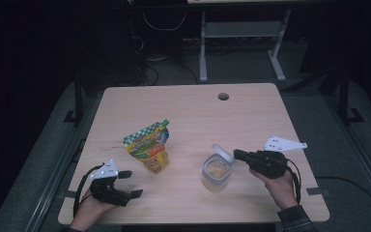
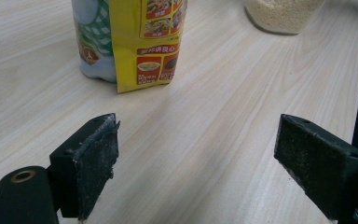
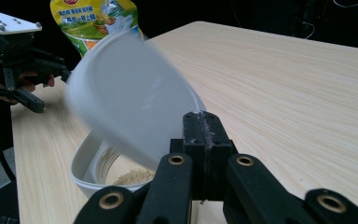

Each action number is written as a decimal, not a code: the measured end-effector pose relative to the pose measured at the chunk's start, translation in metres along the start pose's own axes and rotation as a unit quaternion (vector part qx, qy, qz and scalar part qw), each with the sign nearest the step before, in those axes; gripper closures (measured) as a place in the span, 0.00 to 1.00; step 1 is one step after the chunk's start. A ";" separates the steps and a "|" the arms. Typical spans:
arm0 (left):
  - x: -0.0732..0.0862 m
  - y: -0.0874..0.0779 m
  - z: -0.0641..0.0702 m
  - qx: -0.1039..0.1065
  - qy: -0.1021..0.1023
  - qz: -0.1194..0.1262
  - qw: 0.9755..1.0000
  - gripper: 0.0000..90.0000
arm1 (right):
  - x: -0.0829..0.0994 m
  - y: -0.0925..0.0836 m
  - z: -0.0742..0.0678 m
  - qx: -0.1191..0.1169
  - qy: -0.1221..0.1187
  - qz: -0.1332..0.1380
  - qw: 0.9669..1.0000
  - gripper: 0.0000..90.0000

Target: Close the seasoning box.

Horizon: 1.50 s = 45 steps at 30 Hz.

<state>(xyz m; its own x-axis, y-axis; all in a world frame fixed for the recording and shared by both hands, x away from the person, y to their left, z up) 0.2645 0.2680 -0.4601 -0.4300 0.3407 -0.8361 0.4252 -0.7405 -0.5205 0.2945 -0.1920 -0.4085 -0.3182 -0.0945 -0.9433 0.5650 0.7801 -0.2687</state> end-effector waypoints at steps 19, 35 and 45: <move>-0.003 0.001 0.000 0.005 -0.001 0.006 1.000 0.15 | 0.006 -0.009 0.009 0.040 0.000 -0.003 0.999 0.95; -0.002 -0.003 -0.001 -0.003 0.007 0.008 1.000 0.15 | 0.029 -0.026 0.030 0.118 -0.005 -0.031 0.993 0.50; -0.002 -0.013 -0.004 -0.017 0.012 0.021 1.000 0.15 | 0.042 -0.012 0.036 0.130 -0.010 -0.052 0.990 0.27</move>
Point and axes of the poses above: each handheld gripper's, and its own axes: y roughly forward along the jaws, x roughly out of its underside, z roughly to its right, the point moved 2 cm from there along y, roughly forward along the jaws, and after that the axes turned 6 degrees about z, right-handed, at the moved point
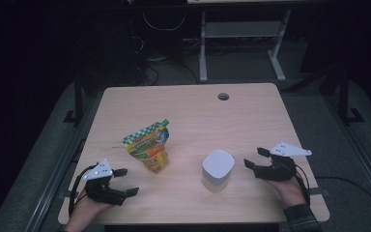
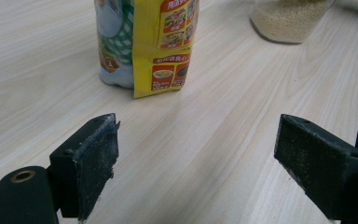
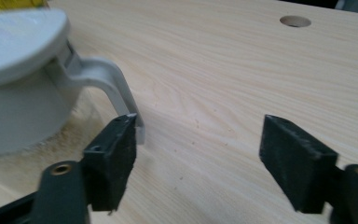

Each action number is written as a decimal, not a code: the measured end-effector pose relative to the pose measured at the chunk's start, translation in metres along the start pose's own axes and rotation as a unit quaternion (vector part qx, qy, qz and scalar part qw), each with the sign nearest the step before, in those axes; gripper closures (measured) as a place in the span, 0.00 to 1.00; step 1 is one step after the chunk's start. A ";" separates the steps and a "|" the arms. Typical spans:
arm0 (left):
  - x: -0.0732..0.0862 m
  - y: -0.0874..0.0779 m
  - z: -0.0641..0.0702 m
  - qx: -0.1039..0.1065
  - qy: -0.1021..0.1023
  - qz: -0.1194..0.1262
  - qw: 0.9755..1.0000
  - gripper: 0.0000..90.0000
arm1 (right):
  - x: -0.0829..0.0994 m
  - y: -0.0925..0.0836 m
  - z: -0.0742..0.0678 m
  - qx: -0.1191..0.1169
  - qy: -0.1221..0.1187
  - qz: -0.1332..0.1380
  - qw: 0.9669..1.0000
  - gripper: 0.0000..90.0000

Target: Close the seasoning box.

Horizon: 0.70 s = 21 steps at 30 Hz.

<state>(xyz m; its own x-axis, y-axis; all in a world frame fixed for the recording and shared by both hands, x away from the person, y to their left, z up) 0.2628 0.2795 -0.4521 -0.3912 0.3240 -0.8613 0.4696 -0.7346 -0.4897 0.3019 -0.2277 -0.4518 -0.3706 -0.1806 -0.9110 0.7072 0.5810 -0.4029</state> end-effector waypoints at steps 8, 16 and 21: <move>-0.001 -0.001 0.000 0.001 0.006 0.002 1.000 0.15 | 0.014 -0.002 0.003 0.024 -0.004 -0.009 1.000 0.19; 0.002 -0.003 -0.002 -0.001 0.002 0.005 1.000 0.14 | 0.031 -0.018 0.005 0.029 0.006 -0.009 1.000 0.17; 0.003 -0.003 -0.002 -0.001 0.000 0.004 1.000 0.14 | 0.038 -0.024 0.006 0.029 0.010 -0.016 0.999 0.16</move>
Point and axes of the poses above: each handheld gripper's, and its own axes: y roughly forward along the jaws, x roughly out of its underside, z roughly to its right, the point moved 2 cm from there along y, roughly forward along the jaws, and after that the axes turned 6 degrees about z, right-handed, at the moved point
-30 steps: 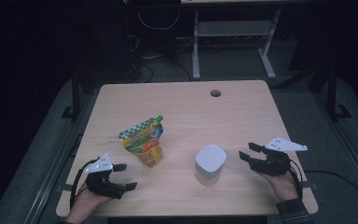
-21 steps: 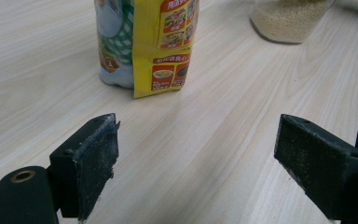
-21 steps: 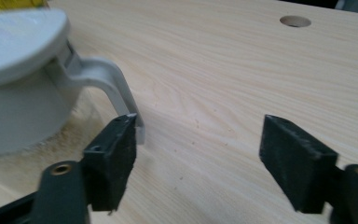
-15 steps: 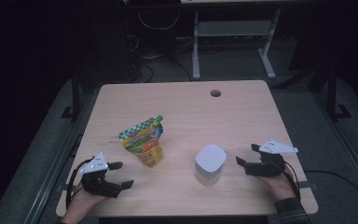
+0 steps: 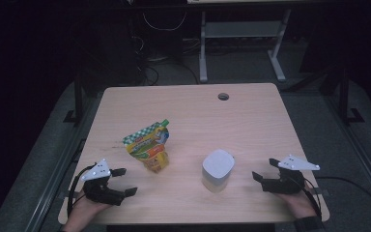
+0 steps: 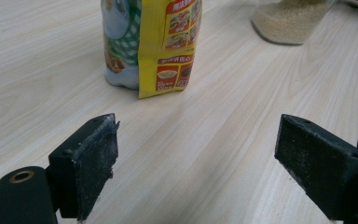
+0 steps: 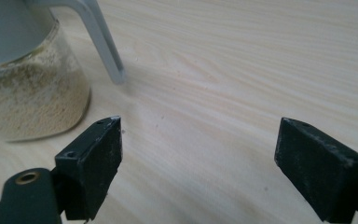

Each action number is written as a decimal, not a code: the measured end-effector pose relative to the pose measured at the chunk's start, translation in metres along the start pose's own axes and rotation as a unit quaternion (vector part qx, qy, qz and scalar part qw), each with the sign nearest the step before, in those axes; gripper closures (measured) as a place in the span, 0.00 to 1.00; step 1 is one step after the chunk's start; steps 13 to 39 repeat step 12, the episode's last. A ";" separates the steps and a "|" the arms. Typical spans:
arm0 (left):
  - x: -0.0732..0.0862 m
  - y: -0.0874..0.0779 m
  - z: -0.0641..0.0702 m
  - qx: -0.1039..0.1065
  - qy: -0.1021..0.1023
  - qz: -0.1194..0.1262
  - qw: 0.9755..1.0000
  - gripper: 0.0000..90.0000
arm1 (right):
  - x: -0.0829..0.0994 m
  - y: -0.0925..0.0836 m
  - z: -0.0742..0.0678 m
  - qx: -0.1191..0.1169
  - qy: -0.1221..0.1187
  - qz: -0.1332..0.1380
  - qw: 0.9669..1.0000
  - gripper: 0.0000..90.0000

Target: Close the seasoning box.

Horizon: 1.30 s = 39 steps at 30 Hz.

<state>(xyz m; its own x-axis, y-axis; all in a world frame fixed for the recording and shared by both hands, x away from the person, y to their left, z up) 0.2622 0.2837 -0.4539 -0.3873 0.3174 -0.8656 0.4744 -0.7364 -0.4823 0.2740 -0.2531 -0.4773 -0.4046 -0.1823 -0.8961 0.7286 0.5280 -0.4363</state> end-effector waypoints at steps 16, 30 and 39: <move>0.001 0.002 0.001 -0.003 0.002 -0.003 1.000 0.14 | 0.001 -0.002 -0.001 -0.003 -0.002 0.001 1.000 0.16; 0.001 0.002 0.001 -0.003 0.002 -0.003 1.000 0.14 | 0.001 -0.002 -0.001 -0.003 -0.002 0.001 1.000 0.16; 0.001 0.002 0.001 -0.003 0.002 -0.003 1.000 0.14 | 0.001 -0.002 -0.001 -0.003 -0.002 0.001 1.000 0.16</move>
Point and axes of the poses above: each handheld gripper's, and its own axes: y roughly forward along the jaws, x roughly out of its underside, z roughly to its right, the point moved 2 cm from there along y, roughly forward along the jaws, and after that the axes turned 6 degrees about z, right-handed, at the moved point
